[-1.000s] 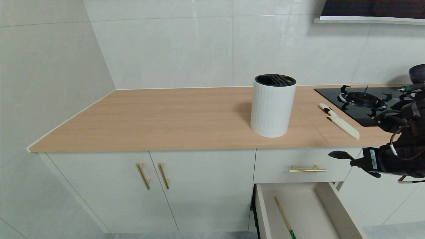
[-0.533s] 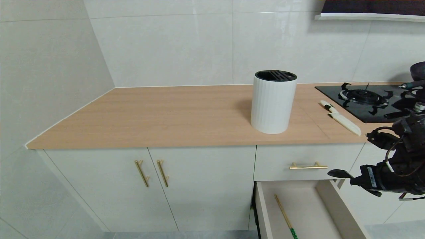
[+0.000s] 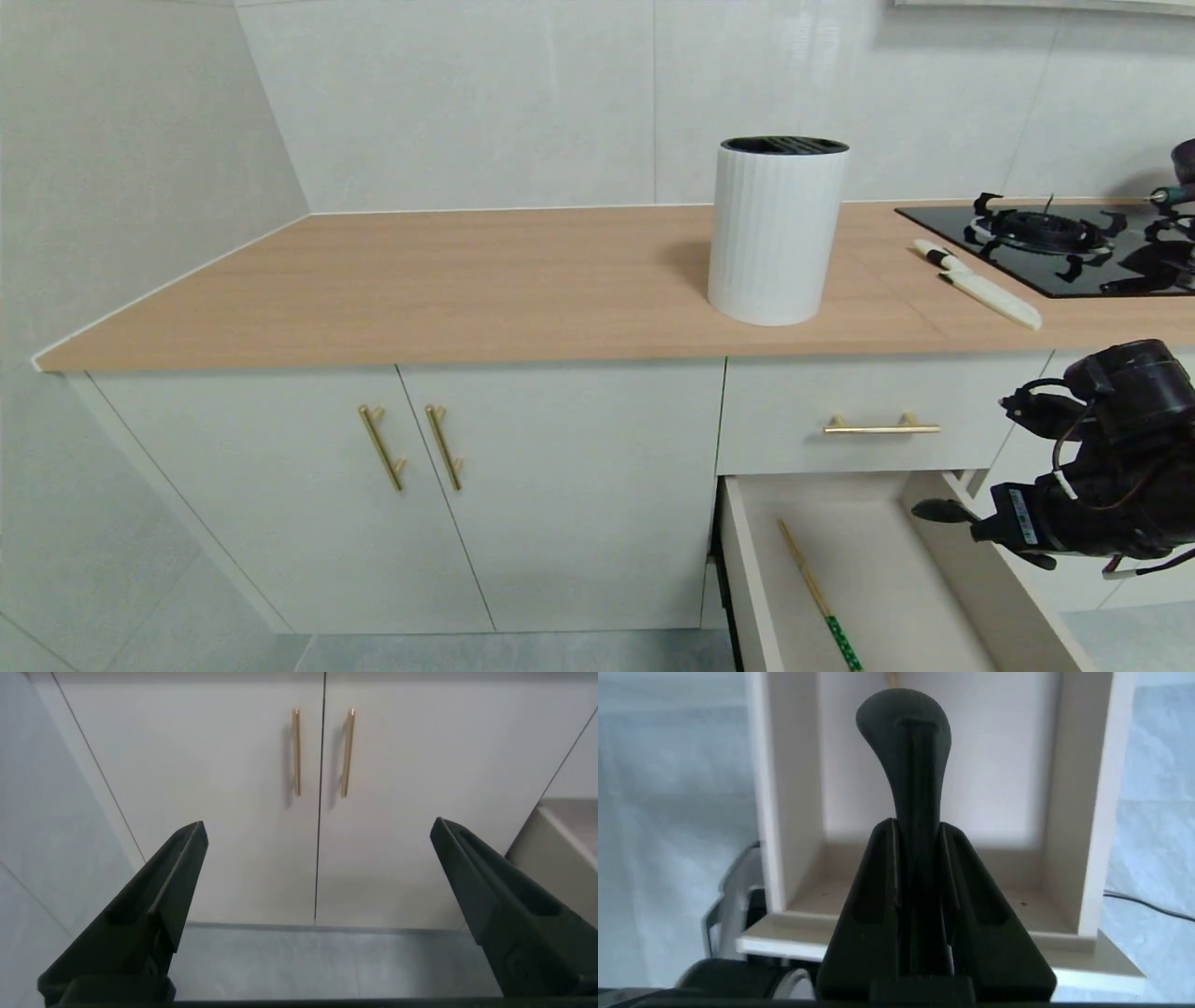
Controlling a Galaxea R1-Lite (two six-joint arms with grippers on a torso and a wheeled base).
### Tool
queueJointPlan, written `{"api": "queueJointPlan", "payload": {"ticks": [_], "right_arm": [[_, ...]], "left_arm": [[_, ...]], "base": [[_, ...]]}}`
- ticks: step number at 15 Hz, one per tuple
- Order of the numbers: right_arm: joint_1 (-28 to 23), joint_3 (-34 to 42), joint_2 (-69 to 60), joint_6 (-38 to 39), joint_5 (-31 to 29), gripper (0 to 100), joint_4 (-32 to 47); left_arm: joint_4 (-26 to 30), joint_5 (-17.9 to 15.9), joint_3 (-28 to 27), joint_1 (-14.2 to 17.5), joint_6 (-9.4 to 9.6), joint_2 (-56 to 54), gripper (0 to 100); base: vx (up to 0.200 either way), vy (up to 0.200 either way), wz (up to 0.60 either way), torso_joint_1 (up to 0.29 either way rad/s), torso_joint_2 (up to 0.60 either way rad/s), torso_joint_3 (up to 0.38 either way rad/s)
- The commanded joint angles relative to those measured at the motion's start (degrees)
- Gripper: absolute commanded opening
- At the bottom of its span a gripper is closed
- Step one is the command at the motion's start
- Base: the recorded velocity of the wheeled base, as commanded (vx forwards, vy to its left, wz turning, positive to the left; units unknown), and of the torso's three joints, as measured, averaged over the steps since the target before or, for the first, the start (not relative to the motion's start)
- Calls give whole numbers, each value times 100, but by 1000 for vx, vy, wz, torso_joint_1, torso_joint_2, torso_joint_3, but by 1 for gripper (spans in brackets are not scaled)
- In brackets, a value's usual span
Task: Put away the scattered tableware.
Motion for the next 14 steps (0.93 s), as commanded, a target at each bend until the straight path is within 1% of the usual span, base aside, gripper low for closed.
{"api": "queueJointPlan", "payload": {"ticks": [1, 6, 10, 11, 14], "right_arm": [[39, 4, 133, -1, -86, 0, 4], [39, 4, 309, -1, -112, 0, -13], [39, 4, 396, -1, -112, 0, -22], [39, 4, 414, -1, -112, 0, -22], [39, 4, 440, -1, -112, 0, -110]], "left_arm": [[-5, 1, 1, 0, -1, 0, 100], [-5, 1, 1, 0, -1, 0, 100], [-5, 1, 1, 0, -1, 0, 100], [-5, 1, 1, 0, -1, 0, 100], [-5, 1, 1, 0, -1, 0, 100]], "base": [[0, 0, 0, -149, 476, 330], [0, 0, 0, -116, 456, 342], [0, 0, 0, -56, 442, 383], [0, 0, 0, -36, 286, 256], [0, 0, 0, -4, 98, 82]]}}
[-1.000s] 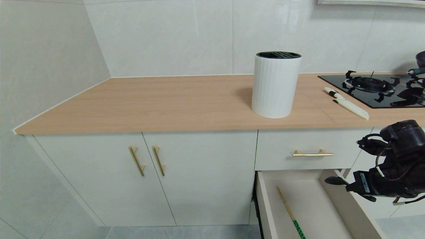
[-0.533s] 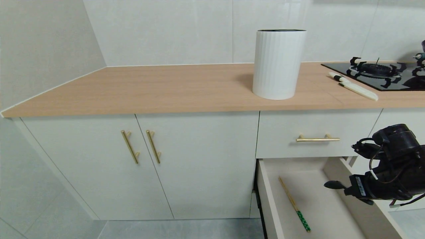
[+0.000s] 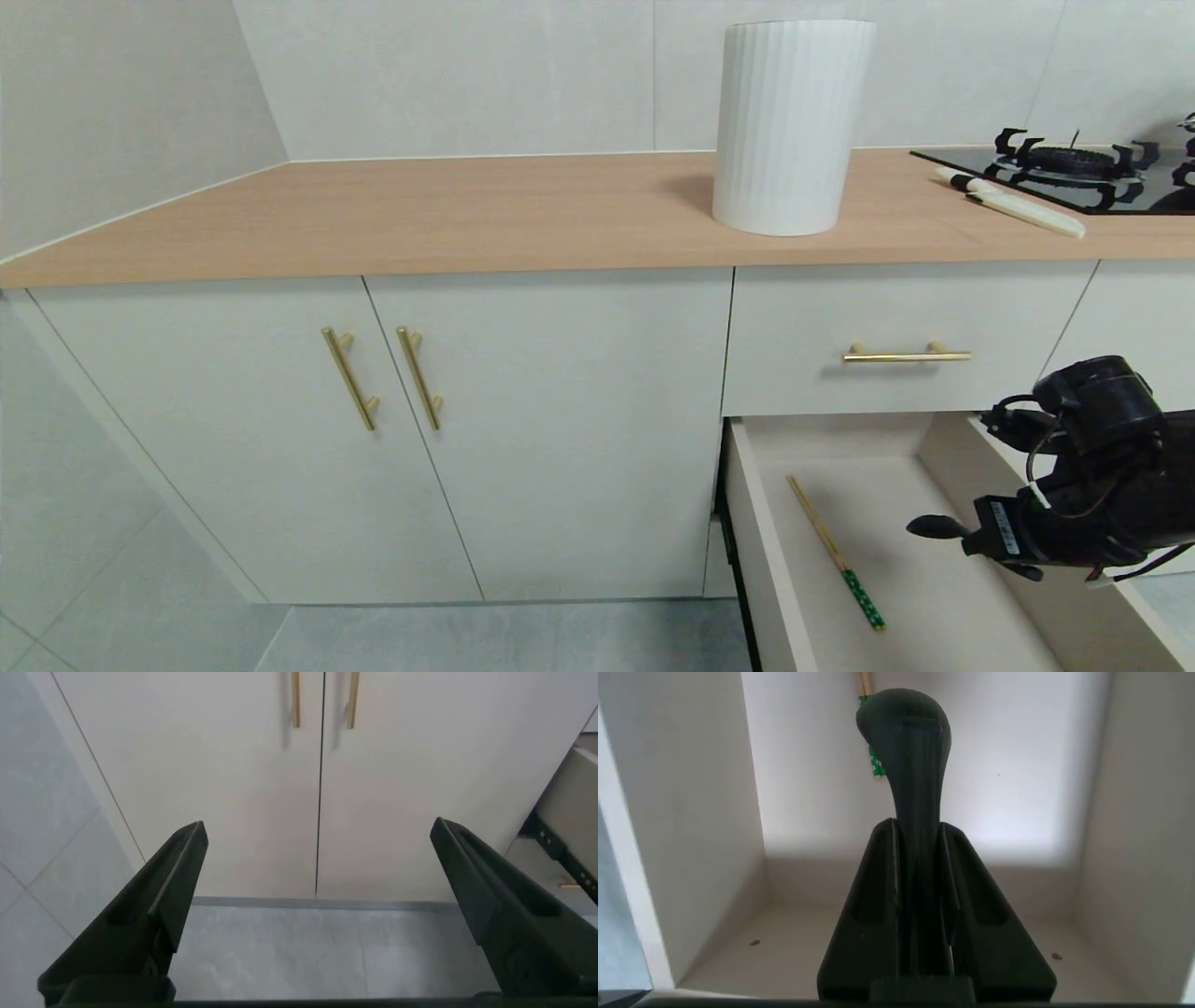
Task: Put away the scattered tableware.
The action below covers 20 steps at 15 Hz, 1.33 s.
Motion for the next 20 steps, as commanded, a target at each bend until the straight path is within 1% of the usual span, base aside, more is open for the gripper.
{"api": "queueJointPlan", "payload": {"ticks": [1, 5, 6, 7, 8, 9, 10, 11, 12, 15, 19, 20], "right_arm": [[9, 3, 41, -1, 4, 0, -47], [123, -6, 384, -1, -23, 0, -108], [185, 12, 638, -1, -155, 0, -302], [220, 65, 902, 8, -330, 0, -609], [220, 179, 1192, 8, -436, 0, -1137], [220, 179, 1192, 8, -436, 0, -1137], [220, 390, 1807, 8, -620, 0, -2332], [220, 451, 2141, 8, -770, 0, -2824], [220, 451, 2440, 8, -866, 0, -3141], [220, 443, 3055, -10, -954, 0, -3958], [229, 425, 3556, -107, -972, 0, -4512], [229, 434, 3697, -177, -1104, 0, -4679]], "left_arm": [[0, 4, 1, 0, -1, 0, 100], [0, 4, 1, 0, -1, 0, 100], [0, 4, 1, 0, -1, 0, 100], [0, 4, 1, 0, -1, 0, 100], [0, 4, 1, 0, -1, 0, 100], [0, 4, 1, 0, -1, 0, 100], [0, 4, 1, 0, -1, 0, 100], [0, 4, 1, 0, -1, 0, 100], [0, 4, 1, 0, -1, 0, 100], [0, 4, 1, 0, -1, 0, 100], [0, 4, 1, 0, -1, 0, 100], [0, 4, 1, 0, -1, 0, 100]], "base": [[0, 0, 0, 0, 0, 0], [0, 0, 0, 0, 0, 0], [0, 0, 0, 0, 0, 0], [0, 0, 0, 0, 0, 0], [0, 0, 0, 0, 0, 0], [0, 0, 0, 0, 0, 0], [0, 0, 0, 0, 0, 0], [0, 0, 0, 0, 0, 0], [0, 0, 0, 0, 0, 0], [0, 0, 0, 0, 0, 0], [0, 0, 0, 0, 0, 0], [0, 0, 0, 0, 0, 0]]}}
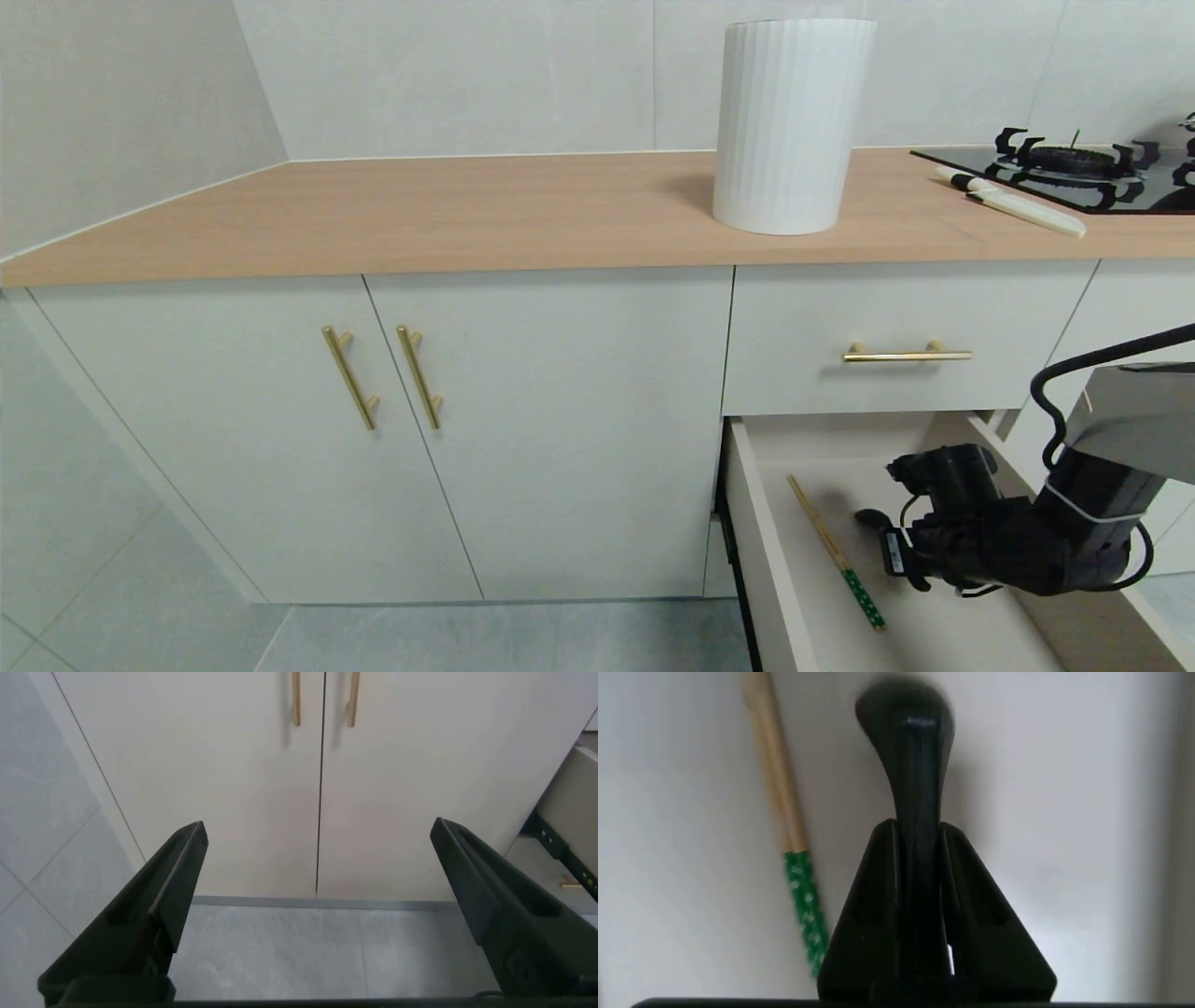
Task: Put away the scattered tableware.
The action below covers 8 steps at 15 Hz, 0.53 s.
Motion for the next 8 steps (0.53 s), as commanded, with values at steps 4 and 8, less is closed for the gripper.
{"api": "queueJointPlan", "payload": {"ticks": [4, 8], "right_arm": [[3, 20, 478, -60, -287, 0, -367], [-6, 20, 434, -51, -287, 0, -376]], "left_arm": [[0, 1, 1, 0, -1, 0, 100], [0, 1, 1, 0, -1, 0, 100]], "base": [[0, 0, 0, 0, 0, 0], [0, 0, 0, 0, 0, 0]]}}
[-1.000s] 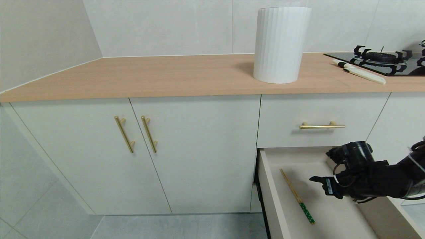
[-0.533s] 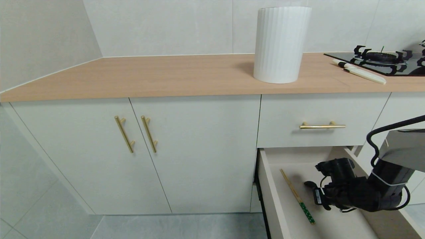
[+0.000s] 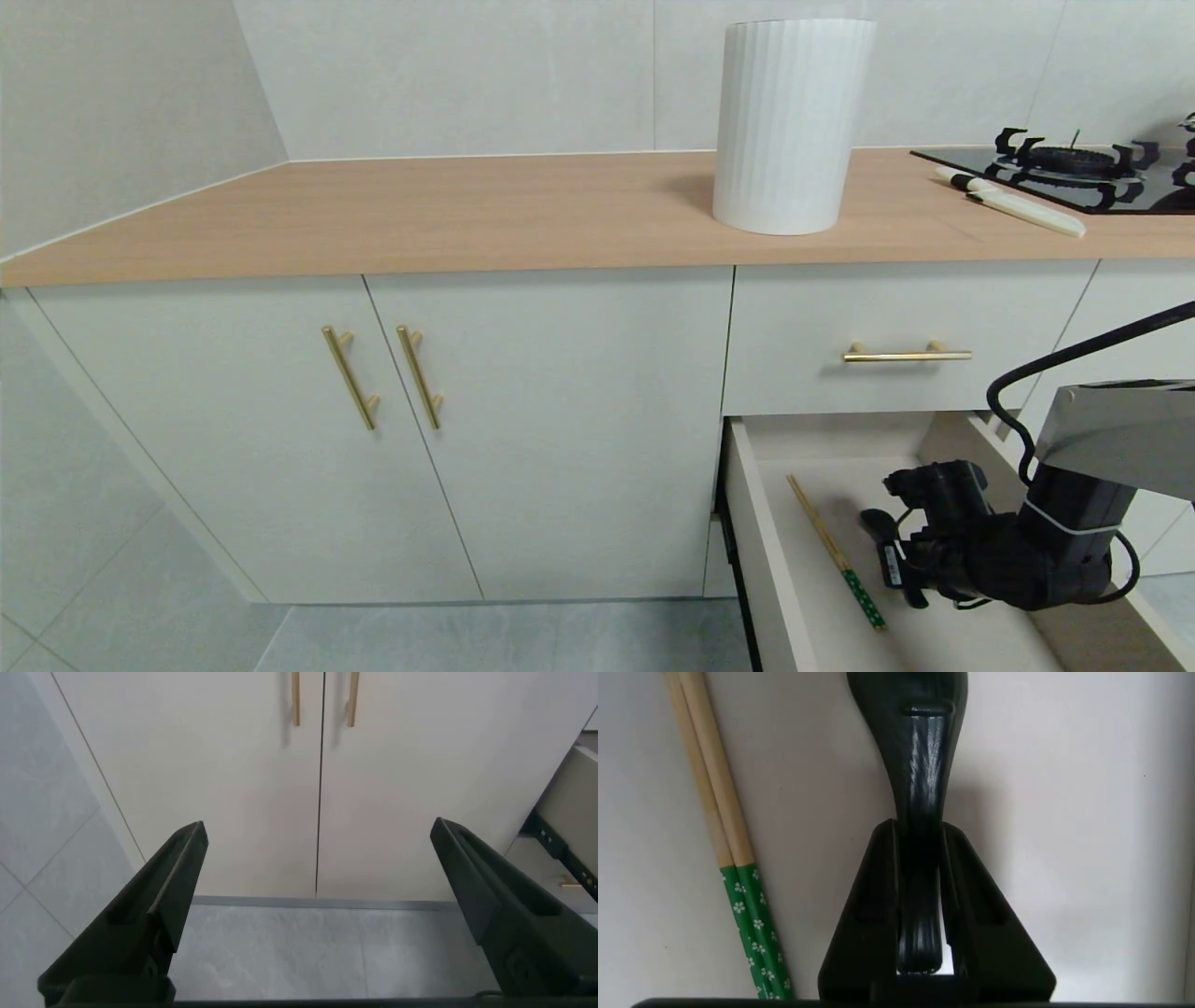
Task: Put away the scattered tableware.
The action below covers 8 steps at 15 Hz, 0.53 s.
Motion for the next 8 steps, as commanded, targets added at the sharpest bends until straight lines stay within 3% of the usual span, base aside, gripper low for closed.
{"api": "queueJointPlan", "payload": {"ticks": [1, 3, 4, 8], "right_arm": [[3, 0, -6, 1, 1, 0, 10], [-6, -8, -14, 1, 1, 0, 2], [-6, 0, -32, 1, 1, 100, 2], [3, 44, -199, 28, 1, 100, 2]], "left_arm": [[0, 1, 1, 0, -1, 0, 100], [0, 1, 1, 0, -1, 0, 100], [0, 1, 1, 0, -1, 0, 100], [0, 1, 1, 0, -1, 0, 100]], "base": [[0, 0, 0, 0, 0, 0], [0, 0, 0, 0, 0, 0], [0, 0, 0, 0, 0, 0], [0, 0, 0, 0, 0, 0]]}}
